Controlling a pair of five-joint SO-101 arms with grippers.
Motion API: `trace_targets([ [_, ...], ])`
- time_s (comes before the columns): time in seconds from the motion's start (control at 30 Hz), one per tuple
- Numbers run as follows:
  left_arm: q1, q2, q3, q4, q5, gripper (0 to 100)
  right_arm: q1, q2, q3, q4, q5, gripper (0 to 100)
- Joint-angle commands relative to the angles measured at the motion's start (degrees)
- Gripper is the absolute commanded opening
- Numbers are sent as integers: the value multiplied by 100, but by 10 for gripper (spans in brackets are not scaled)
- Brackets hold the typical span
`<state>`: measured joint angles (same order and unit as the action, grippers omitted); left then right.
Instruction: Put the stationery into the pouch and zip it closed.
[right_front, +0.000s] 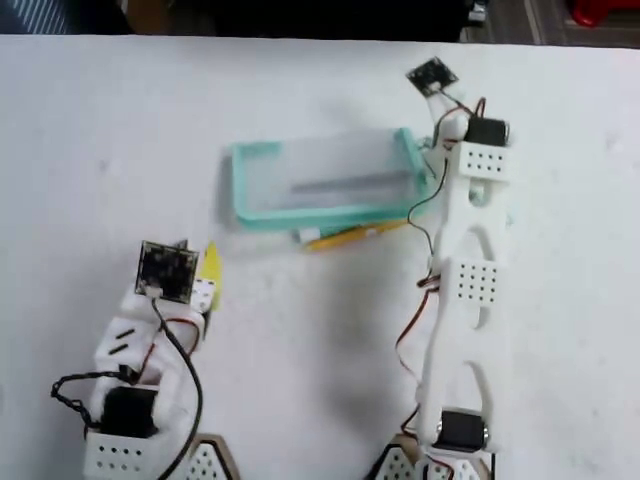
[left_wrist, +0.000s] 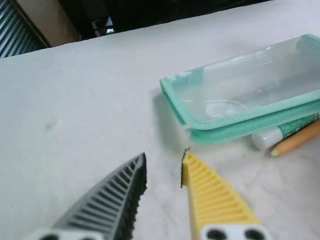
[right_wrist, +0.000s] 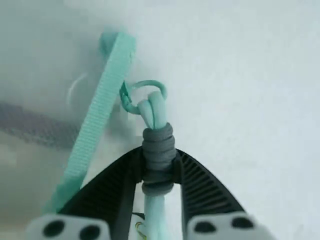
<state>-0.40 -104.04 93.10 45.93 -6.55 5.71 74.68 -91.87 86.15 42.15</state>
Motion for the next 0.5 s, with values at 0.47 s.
trace_targets([
  [0.47,-48,-66,-316,-18,35,146,-1244,-3899,-334,1226,-1521,15],
])
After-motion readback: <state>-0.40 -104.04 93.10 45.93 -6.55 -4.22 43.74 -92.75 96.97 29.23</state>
